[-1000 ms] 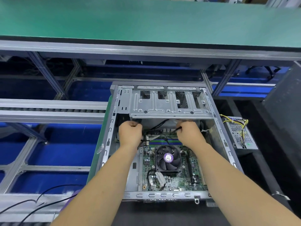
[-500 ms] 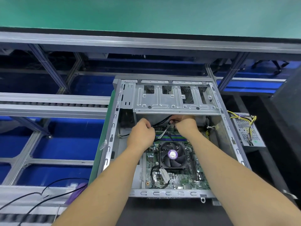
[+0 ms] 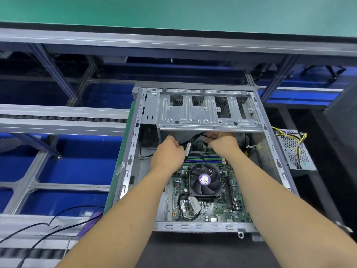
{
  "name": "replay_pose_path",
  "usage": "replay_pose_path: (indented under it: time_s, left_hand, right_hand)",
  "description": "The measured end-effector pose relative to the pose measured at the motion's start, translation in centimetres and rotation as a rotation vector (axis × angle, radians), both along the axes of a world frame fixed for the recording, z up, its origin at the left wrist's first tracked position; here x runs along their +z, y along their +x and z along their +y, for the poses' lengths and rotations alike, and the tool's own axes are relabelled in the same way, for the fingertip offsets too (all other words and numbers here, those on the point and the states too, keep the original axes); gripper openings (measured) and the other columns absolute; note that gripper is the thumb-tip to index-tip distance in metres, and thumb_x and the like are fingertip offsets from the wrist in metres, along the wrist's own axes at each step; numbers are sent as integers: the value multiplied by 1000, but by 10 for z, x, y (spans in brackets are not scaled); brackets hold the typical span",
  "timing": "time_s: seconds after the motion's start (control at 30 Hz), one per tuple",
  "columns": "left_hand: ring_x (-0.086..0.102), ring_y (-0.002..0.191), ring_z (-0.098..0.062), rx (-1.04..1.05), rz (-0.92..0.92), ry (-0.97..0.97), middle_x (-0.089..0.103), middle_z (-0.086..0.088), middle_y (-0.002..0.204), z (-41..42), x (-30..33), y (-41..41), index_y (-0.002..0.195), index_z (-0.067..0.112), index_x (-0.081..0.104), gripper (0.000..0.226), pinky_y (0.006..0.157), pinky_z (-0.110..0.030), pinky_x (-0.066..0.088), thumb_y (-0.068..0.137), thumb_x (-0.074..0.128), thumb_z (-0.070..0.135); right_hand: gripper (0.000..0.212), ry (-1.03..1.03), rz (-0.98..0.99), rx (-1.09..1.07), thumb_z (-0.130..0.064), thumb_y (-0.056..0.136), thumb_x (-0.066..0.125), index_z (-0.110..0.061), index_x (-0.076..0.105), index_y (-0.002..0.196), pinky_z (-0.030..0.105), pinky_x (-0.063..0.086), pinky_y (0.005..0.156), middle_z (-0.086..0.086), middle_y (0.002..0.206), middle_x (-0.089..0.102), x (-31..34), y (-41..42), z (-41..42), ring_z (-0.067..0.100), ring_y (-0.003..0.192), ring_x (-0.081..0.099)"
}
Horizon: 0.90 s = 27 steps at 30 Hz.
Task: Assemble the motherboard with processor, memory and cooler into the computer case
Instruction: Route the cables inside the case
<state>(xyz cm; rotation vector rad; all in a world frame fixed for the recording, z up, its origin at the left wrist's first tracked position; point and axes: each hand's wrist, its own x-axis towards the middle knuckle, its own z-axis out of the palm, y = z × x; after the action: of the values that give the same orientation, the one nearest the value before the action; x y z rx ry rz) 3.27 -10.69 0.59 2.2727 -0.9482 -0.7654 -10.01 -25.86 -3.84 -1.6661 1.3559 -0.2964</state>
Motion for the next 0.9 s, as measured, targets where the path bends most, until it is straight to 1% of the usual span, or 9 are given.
replay_pose_path:
  time_s: [0.23,0.37,0.53,0.57,0.63,0.7,0.73,0.83,0.9]
  left_hand:
    - [55,69,-20,12,11,5,61,0,82,-1,0,1,99,22,51,11,58,-29,39,93,42,22]
    - [57,74,-23,15,17,8,63,-2,88,-1,1,1,99,21,50,11,60,-30,40,93,41,22]
    - [57,77,-25,16,21,16,64,-3,90,-1,1,0,100,21,52,12,63,-31,42,94,42,24]
    - [58,77,-26,17,21,16,64,-3,90,-1,1,0,99,21,52,12,63,-31,42,93,42,24]
    - [59,79,-26,19,24,14,65,-3,91,-2,1,1,99,21,51,11,64,-31,43,93,42,23]
    - [59,79,-26,17,30,12,65,-4,91,-2,1,1,100,21,52,12,65,-32,44,93,42,24]
    - [59,79,-26,16,33,10,64,-3,91,-2,0,1,100,21,52,12,66,-32,45,93,42,24]
    - [58,77,-24,16,25,10,63,-2,87,-2,-1,1,98,22,51,11,64,-31,43,93,42,24]
    - [58,77,-24,19,20,10,62,-1,87,-2,-1,1,97,22,51,10,63,-31,42,93,42,24]
  right_hand:
    - [10,-14,-15,-25,-28,91,74,-24,65,94,26,46,81,-12,86,64,-1,-3,2,14,86,60]
    - [11,-6,-60,-53,-23,91,75,-20,65,95,24,51,79,-5,88,66,-3,-2,2,14,83,62]
    - [14,50,-82,-32,-18,91,75,-14,66,101,40,54,97,3,96,68,2,-2,4,28,99,67]
    - [15,41,-57,-10,-18,92,73,-13,67,105,38,54,96,3,98,67,3,-2,4,27,98,66]
    - [19,-1,27,50,-17,95,70,-12,69,113,27,52,85,1,100,67,7,-2,3,19,92,64]
    - [16,-36,82,100,-14,96,67,-15,71,112,18,46,68,0,100,68,10,-3,3,13,84,61]
    - [15,-41,93,116,-12,96,66,-16,72,110,17,46,66,1,101,69,12,-3,3,14,83,61]
    - [19,-49,126,161,-8,98,61,-16,72,112,25,50,79,3,108,71,16,-5,4,22,95,64]
    - [23,-70,168,211,-6,100,57,-18,72,113,23,46,74,1,105,69,18,-6,3,19,91,61]
